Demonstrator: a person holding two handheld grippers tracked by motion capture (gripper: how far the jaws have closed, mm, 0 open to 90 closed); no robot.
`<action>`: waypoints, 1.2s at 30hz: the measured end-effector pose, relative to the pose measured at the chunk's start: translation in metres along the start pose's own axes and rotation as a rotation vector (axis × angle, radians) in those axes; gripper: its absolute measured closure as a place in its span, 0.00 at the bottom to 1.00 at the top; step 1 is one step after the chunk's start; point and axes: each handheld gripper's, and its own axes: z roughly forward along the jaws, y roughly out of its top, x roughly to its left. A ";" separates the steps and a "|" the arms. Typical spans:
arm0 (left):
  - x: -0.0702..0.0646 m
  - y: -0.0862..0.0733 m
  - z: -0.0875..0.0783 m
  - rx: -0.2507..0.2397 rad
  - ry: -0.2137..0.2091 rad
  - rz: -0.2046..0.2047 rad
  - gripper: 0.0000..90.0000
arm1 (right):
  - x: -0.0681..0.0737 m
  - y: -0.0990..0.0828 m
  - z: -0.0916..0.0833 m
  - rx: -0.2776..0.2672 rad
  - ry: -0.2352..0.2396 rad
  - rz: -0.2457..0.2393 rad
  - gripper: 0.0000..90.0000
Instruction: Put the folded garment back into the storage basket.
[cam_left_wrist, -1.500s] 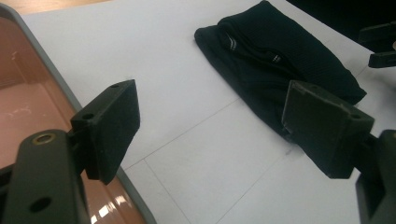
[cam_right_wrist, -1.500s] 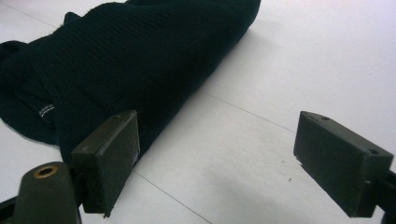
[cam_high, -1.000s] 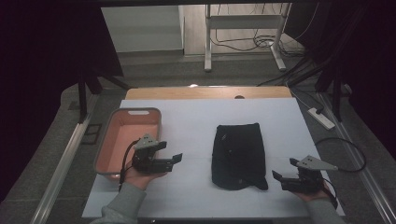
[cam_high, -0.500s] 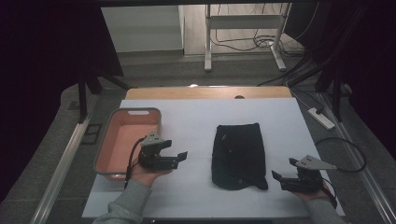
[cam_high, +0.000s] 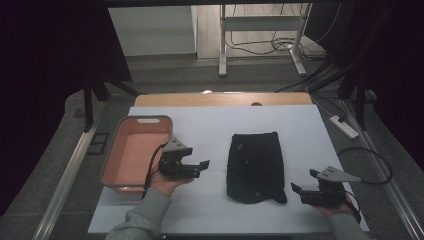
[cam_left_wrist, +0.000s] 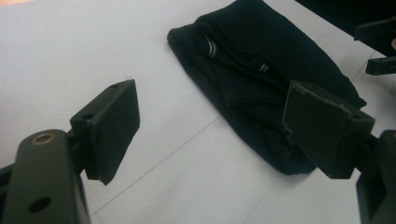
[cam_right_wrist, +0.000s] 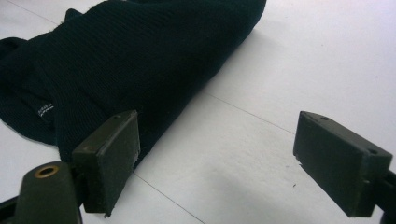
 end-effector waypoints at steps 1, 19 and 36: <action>0.000 0.001 0.002 0.001 -0.001 -0.001 0.21 | 0.000 0.000 0.000 0.001 0.001 0.000 0.17; -0.010 0.011 0.036 0.044 -0.013 0.010 0.20 | 0.000 0.000 0.001 0.002 0.004 0.001 0.17; -0.015 0.024 0.060 0.077 -0.012 0.029 0.20 | -0.001 -0.001 0.002 0.005 0.007 0.006 0.17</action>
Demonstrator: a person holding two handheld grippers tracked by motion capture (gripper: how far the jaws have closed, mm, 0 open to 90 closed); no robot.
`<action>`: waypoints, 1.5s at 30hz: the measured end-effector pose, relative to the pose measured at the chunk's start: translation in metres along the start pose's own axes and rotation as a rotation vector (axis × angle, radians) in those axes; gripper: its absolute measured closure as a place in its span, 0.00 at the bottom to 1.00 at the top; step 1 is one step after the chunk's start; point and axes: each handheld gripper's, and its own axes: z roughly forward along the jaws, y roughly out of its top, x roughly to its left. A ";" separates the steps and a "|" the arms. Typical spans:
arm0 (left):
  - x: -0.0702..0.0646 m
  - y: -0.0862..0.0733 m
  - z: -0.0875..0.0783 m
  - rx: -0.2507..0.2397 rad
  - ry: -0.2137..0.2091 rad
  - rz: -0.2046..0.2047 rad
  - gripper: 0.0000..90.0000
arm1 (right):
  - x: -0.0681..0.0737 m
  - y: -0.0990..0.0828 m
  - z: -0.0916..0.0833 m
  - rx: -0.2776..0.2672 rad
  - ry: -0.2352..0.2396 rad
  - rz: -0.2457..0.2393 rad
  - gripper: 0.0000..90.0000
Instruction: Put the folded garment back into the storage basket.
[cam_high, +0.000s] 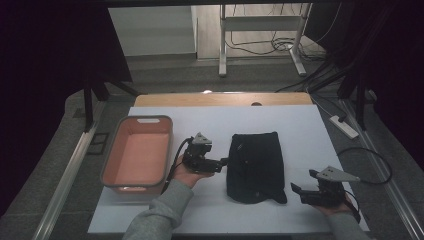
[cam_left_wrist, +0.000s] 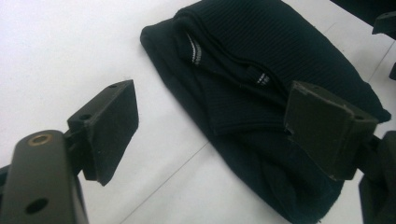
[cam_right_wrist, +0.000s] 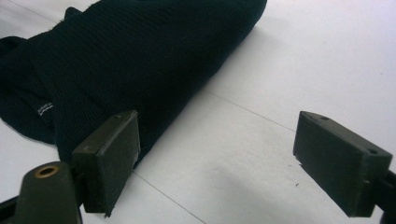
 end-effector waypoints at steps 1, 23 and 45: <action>0.000 0.000 0.001 0.003 0.001 0.003 0.20 | 0.000 0.000 0.000 0.001 0.000 0.001 0.17; -0.001 0.013 0.023 0.000 0.005 -0.020 0.15 | -0.001 0.000 0.001 0.005 0.001 0.002 0.17; -0.003 0.027 0.063 0.036 0.023 -0.040 0.14 | -0.001 0.000 0.003 0.002 0.008 0.005 0.17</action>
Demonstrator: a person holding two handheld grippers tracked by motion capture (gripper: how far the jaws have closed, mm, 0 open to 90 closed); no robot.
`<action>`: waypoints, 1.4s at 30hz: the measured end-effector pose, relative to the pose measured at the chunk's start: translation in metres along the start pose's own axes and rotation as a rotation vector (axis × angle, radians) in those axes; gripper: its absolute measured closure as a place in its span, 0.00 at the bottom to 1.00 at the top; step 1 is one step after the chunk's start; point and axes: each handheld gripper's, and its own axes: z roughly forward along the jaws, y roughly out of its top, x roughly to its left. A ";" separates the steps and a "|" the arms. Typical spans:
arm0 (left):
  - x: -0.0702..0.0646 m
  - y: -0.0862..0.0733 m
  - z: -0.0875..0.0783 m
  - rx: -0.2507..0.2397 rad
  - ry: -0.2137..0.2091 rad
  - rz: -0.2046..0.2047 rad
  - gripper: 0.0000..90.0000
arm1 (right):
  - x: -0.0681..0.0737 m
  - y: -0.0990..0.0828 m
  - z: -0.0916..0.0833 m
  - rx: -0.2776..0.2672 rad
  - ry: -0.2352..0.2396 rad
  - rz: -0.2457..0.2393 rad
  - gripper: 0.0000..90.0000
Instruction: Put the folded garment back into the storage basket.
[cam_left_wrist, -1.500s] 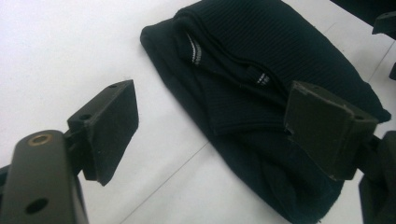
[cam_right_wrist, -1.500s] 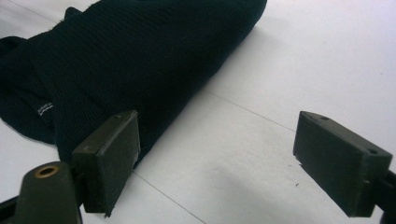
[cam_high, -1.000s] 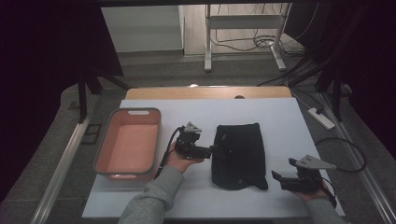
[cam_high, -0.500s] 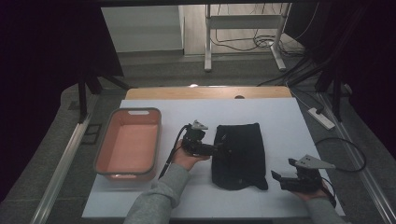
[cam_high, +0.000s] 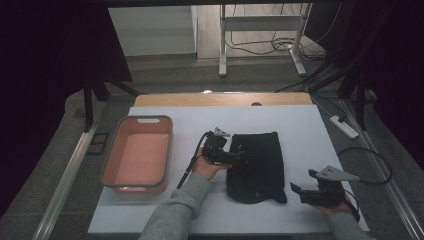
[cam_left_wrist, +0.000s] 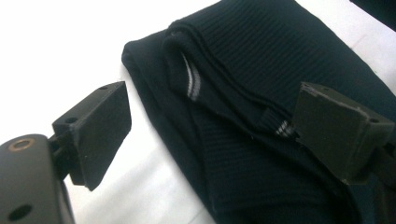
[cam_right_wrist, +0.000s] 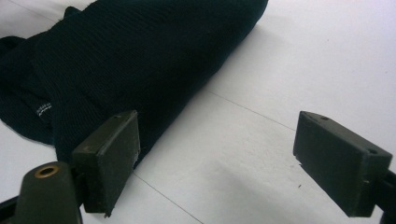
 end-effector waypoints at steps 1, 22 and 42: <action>0.000 0.001 0.002 0.001 0.004 -0.003 0.13 | 0.000 0.000 0.000 0.000 0.000 0.000 0.17; -0.003 0.009 0.021 0.007 -0.027 0.002 0.13 | 0.001 0.001 0.002 0.005 0.008 -0.007 0.17; 0.003 0.018 0.049 0.037 -0.007 -0.029 0.13 | -0.001 0.000 0.000 -0.004 0.010 0.005 0.17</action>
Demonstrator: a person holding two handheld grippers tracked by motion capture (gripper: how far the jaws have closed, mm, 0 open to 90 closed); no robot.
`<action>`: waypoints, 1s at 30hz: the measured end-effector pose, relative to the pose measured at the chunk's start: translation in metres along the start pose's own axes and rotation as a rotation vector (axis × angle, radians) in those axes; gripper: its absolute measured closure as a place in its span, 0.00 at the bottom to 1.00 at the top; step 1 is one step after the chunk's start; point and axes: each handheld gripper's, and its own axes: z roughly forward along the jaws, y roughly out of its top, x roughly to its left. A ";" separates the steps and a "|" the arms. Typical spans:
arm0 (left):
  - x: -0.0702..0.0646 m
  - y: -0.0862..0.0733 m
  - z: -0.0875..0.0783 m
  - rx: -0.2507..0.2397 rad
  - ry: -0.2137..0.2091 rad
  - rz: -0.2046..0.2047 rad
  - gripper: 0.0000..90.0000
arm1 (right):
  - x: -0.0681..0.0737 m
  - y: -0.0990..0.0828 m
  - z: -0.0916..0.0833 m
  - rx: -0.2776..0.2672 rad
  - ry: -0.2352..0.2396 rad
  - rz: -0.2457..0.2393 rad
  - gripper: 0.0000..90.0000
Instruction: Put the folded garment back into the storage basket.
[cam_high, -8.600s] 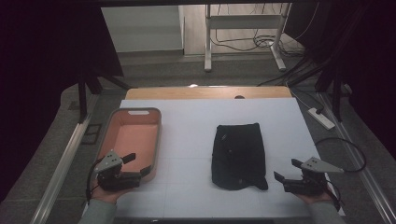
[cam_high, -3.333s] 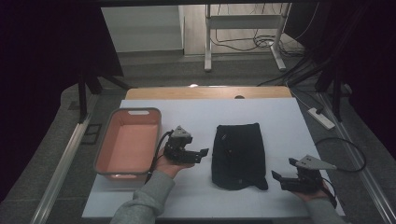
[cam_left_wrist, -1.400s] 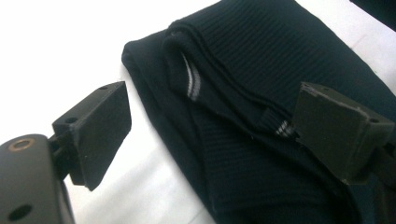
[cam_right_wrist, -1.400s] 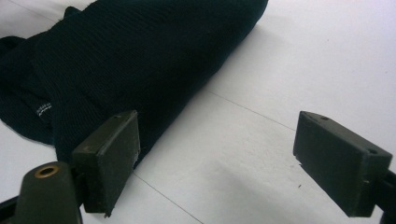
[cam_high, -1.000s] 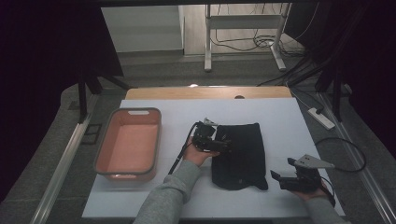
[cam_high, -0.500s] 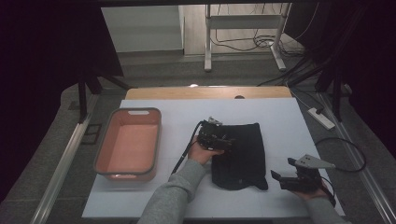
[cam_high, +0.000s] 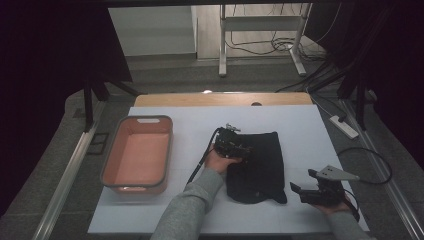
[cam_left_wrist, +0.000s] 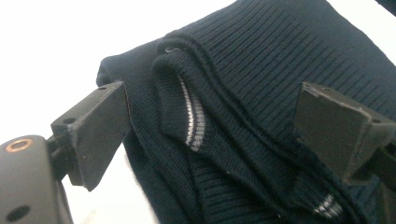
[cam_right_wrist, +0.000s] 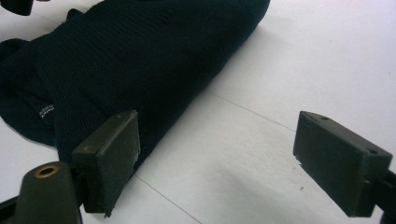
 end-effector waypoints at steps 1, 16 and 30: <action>0.000 0.000 0.001 0.000 0.001 -0.001 0.13 | 0.000 0.000 0.000 0.000 0.000 0.001 0.17; 0.007 0.000 0.017 0.049 0.029 -0.030 0.09 | -0.001 -0.001 0.001 0.006 -0.001 0.005 0.17; 0.009 -0.001 0.021 0.088 0.040 -0.046 0.03 | -0.001 -0.001 0.001 0.014 0.003 0.003 0.17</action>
